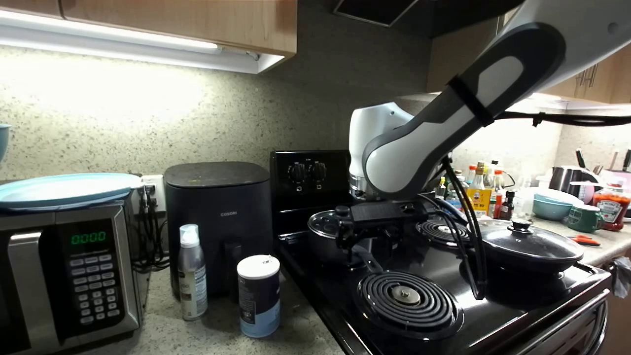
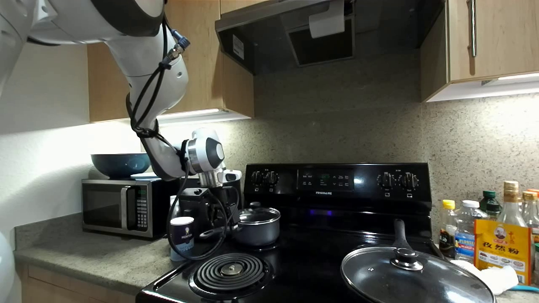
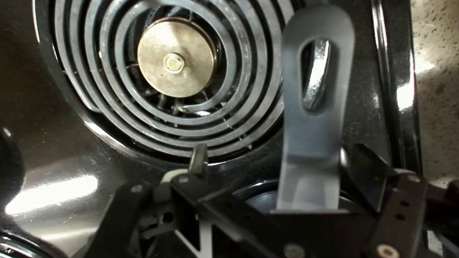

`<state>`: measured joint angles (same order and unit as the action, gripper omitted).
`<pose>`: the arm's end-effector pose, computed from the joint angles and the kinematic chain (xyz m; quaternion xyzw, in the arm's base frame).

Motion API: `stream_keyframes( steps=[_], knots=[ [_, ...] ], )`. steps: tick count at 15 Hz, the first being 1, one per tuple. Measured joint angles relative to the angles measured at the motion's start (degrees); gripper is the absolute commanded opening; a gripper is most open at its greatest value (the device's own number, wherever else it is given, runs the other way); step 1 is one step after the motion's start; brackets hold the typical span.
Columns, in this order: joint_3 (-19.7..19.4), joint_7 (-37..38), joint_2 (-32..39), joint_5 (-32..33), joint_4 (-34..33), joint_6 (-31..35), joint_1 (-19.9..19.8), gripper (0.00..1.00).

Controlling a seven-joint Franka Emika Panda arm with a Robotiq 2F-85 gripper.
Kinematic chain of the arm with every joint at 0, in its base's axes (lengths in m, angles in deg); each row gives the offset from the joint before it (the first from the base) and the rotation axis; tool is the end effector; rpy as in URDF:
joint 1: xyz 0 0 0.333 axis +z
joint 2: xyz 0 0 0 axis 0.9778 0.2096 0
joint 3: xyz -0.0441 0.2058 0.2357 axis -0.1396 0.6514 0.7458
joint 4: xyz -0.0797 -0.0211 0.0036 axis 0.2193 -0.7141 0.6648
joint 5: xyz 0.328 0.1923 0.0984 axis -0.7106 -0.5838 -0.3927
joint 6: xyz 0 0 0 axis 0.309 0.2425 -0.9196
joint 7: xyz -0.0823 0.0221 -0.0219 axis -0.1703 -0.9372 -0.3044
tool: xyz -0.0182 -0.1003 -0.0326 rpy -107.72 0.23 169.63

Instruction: Move the pot on the front left plate to the back left plate

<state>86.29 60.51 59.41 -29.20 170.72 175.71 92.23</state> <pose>0.5877 0.1482 0.3055 0.9791 -0.1776 0.0779 0.0607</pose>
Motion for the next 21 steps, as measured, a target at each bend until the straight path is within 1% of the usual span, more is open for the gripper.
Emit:
stream_keyframes(
  steps=[3, 11, 14, 21],
  knots=[
    [-0.37, 0.89, 0.01, 0.13, -0.01, -1.35, 0.05, 1.00],
    [-2.80, 7.40, 0.00, 1.17, -1.11, -7.56, -0.18, 1.00],
    [-3.02, 8.70, 0.00, 1.17, -1.18, -7.94, -0.49, 1.00],
    [-3.02, 8.90, 0.01, 1.17, -1.19, -7.97, -0.50, 1.00]
  ],
)
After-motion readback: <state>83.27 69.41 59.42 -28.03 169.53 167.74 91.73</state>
